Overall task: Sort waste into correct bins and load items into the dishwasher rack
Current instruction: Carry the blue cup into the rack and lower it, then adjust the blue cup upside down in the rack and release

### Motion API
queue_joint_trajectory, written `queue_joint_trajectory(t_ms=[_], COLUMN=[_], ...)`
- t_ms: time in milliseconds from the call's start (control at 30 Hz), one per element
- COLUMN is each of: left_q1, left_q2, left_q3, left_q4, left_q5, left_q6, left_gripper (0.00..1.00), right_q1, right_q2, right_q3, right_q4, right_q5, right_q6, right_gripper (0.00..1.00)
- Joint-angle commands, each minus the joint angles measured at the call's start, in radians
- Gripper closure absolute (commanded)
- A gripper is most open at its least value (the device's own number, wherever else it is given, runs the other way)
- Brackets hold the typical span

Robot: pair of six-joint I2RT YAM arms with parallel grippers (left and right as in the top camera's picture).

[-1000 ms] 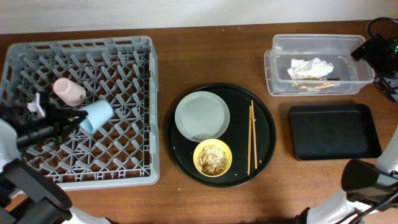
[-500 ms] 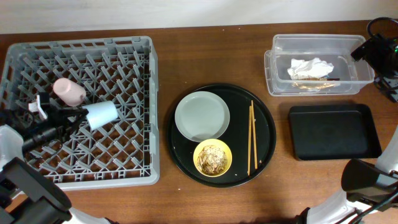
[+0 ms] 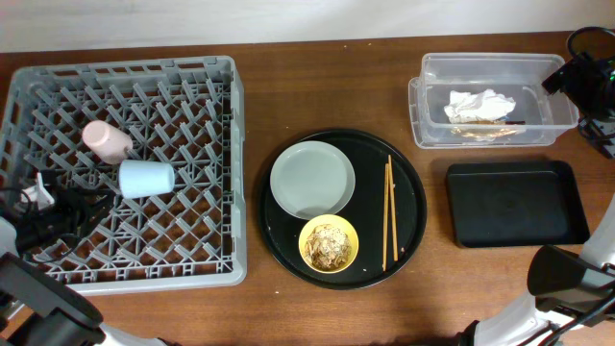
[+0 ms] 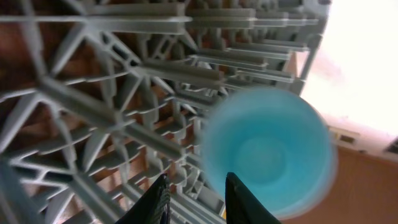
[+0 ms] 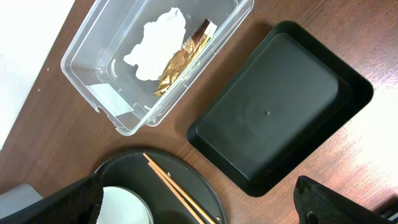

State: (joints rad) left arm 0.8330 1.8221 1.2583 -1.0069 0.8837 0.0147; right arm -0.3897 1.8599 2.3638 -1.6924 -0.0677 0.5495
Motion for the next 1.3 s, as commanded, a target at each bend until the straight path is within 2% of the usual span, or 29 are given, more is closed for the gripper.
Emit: queue_joint_trajectory(t_ms=[0, 133, 233, 333, 433, 467, 567, 633, 700, 800, 867, 933, 1267], left_q1=[0.019, 0.059, 0.08, 0.071, 0.021, -0.03, -0.151, -0.258, -0.375, -0.537, -0.593, -0.628, -0.615], left_q2=[-0.005, -0.005, -0.007, -0.026, -0.08, -0.124, -0.216, -0.27, -0.292, -0.281, -0.273, -0.268, -0.2], left_q3=[-0.006, 0.014, 0.061, 0.095, 0.126, 0.135, 0.138, 0.138, 0.138, 0.137, 0.137, 0.137, 0.137], left_q4=[0.0, -0.009, -0.082, -0.143, -0.22, -0.243, -0.206, -0.12, -0.019, 0.05, 0.065, 0.072, 0.076], left_q5=[-0.04, -0.039, -0.019, 0.109, 0.245, 0.258, 0.233, 0.138, -0.1, -0.455, -0.637, -0.757, -0.802], left_q6=[-0.05, -0.076, -0.068, 0.036, 0.167, 0.206, 0.226, 0.208, 0.086, -0.038, -0.119, -0.166, -0.164], left_gripper=[0.72, 0.74, 0.87, 0.9, 1.0, 1.0, 1.0, 1.0, 1.0, 1.0, 1.0, 1.0, 1.0], right_q1=[-0.003, -0.003, -0.003, -0.003, -0.003, -0.003, -0.003, -0.003, -0.003, -0.003, -0.003, -0.003, -0.003], right_q2=[0.0, 0.0, 0.0, 0.0, 0.0, 0.0, 0.0, 0.0, 0.0, 0.0, 0.0, 0.0, 0.0], right_q3=[0.0, 0.0, 0.0, 0.0, 0.0, 0.0, 0.0, 0.0, 0.0, 0.0, 0.0, 0.0, 0.0], right_q4=[-0.006, -0.006, -0.006, -0.006, -0.006, -0.006, -0.006, -0.006, -0.006, -0.006, -0.006, -0.006, -0.006], right_q5=[0.013, 0.013, 0.013, 0.013, 0.013, 0.013, 0.013, 0.013, 0.013, 0.013, 0.013, 0.013, 0.013], right_q6=[0.006, 0.006, 0.006, 0.006, 0.006, 0.006, 0.006, 0.006, 0.006, 0.006, 0.006, 0.006, 0.006], right_gripper=[0.01, 0.01, 0.01, 0.01, 0.01, 0.01, 0.01, 0.01, 0.01, 0.01, 0.01, 0.01, 0.01])
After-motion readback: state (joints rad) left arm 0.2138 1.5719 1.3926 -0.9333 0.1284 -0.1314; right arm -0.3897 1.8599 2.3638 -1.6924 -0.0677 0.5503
